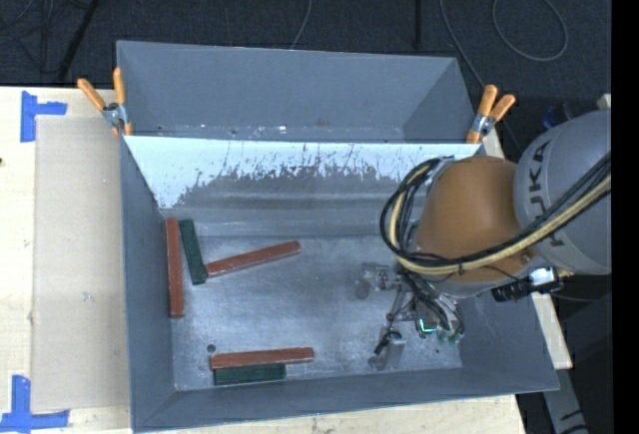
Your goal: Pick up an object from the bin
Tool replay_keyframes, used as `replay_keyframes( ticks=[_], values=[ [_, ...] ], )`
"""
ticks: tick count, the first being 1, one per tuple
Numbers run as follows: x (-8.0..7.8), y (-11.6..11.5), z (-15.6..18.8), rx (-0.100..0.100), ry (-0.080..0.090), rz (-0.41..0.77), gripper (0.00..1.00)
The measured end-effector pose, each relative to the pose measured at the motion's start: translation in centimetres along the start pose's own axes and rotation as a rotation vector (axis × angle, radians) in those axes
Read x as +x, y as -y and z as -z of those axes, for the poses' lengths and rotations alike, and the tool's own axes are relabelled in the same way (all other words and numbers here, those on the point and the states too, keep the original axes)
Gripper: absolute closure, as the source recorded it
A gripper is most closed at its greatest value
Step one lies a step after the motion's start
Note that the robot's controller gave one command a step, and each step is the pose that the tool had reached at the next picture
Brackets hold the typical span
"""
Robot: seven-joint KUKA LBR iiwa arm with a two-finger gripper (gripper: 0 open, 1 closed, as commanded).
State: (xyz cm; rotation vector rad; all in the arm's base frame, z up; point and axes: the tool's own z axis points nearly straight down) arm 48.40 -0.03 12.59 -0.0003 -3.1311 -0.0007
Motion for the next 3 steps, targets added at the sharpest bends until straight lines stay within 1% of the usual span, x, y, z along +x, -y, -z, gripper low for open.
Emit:
replay_keyframes(
  ticks=[1, 2, 3],
  values=[
    [-0.4, -10.4, -5.1, -0.003, 0.006, 0.11, 0.0],
    [-0.5, -10.0, -4.9, 0.001, 0.008, 0.103, 1.0],
    [-3.4, -12.3, 6.4, 0.002, 0.017, 0.369, 1.0]
  ],
)
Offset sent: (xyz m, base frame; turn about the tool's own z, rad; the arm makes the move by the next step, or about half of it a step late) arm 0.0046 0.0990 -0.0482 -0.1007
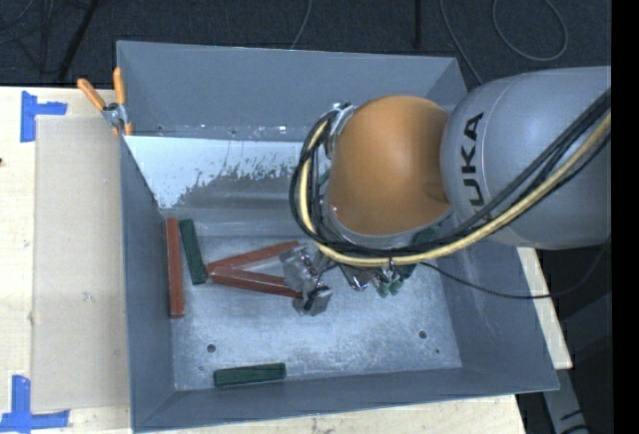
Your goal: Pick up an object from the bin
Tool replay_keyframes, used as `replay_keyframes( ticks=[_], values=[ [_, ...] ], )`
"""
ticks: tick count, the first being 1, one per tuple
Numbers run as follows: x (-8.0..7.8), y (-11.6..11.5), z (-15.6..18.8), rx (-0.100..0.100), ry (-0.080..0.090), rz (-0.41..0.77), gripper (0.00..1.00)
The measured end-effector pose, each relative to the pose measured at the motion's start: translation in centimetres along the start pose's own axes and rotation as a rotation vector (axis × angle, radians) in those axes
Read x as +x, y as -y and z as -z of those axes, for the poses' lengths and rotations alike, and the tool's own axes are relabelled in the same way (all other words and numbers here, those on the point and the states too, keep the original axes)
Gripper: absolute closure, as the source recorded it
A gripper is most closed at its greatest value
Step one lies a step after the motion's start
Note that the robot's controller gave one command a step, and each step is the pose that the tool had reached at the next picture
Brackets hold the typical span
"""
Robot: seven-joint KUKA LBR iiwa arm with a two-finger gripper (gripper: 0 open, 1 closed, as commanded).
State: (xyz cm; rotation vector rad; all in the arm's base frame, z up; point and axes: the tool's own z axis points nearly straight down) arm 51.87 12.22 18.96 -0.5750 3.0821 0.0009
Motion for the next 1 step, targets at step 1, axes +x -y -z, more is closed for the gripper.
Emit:
replay_keyframes(
  ticks=[1],
  values=[
    [-5.95, -3.25, 6.43, -0.004, -0.002, 0.985, 1.0]
  ],
)
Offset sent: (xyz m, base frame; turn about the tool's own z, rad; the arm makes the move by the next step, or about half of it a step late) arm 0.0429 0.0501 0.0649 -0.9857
